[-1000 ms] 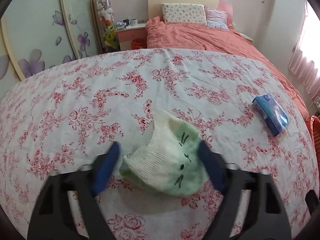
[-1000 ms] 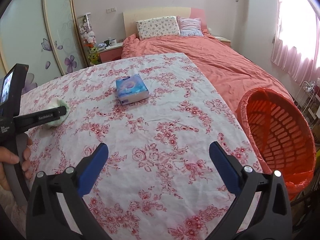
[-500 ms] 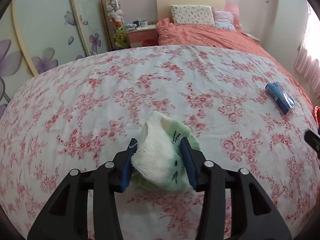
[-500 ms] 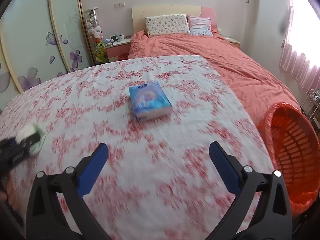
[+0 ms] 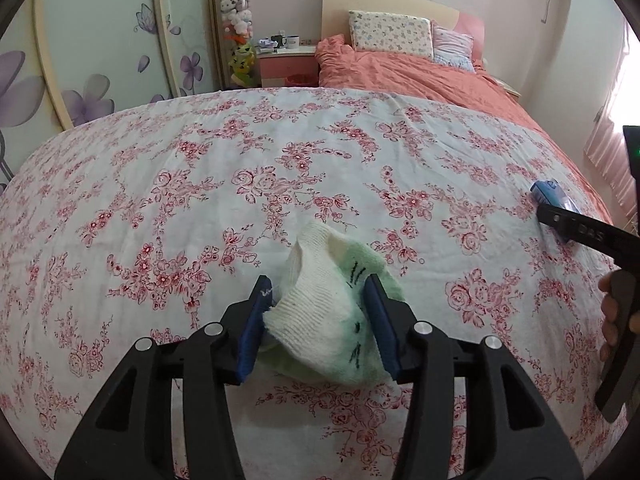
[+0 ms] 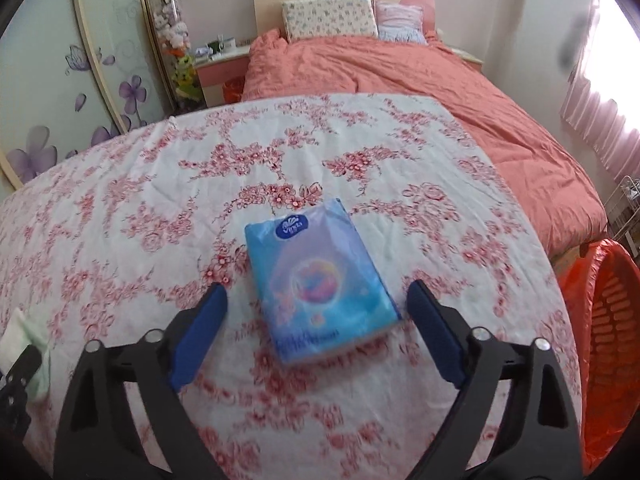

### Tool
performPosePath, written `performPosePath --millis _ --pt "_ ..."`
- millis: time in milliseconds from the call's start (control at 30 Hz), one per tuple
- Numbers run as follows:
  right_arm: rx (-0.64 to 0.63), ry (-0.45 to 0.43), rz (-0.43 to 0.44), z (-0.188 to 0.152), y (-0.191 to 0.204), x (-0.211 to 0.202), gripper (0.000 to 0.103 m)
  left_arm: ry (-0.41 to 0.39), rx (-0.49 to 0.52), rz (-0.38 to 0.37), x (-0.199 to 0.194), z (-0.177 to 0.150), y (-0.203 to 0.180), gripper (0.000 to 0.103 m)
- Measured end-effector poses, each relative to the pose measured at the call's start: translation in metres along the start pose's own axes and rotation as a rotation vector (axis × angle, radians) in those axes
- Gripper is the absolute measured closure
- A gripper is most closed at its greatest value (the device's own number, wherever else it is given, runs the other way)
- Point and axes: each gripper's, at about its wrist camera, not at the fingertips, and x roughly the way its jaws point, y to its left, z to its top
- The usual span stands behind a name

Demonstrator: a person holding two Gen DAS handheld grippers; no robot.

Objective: Collect trash
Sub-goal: 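Grasp the blue tissue pack with the right tool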

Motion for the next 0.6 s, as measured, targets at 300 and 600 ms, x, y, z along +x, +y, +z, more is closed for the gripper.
performPosePath --millis 300,600 --pt "-0.026 -0.005 0.015 -0.015 -0.006 -0.017 0.049 0.003 0.006 0.015 0.001 0.000 0.001 0.051" --pt "-0.020 0.010 0.072 -0.072 -0.029 -0.061 0.050 0.003 0.005 0.016 0.001 0.000 0.001 0.050"
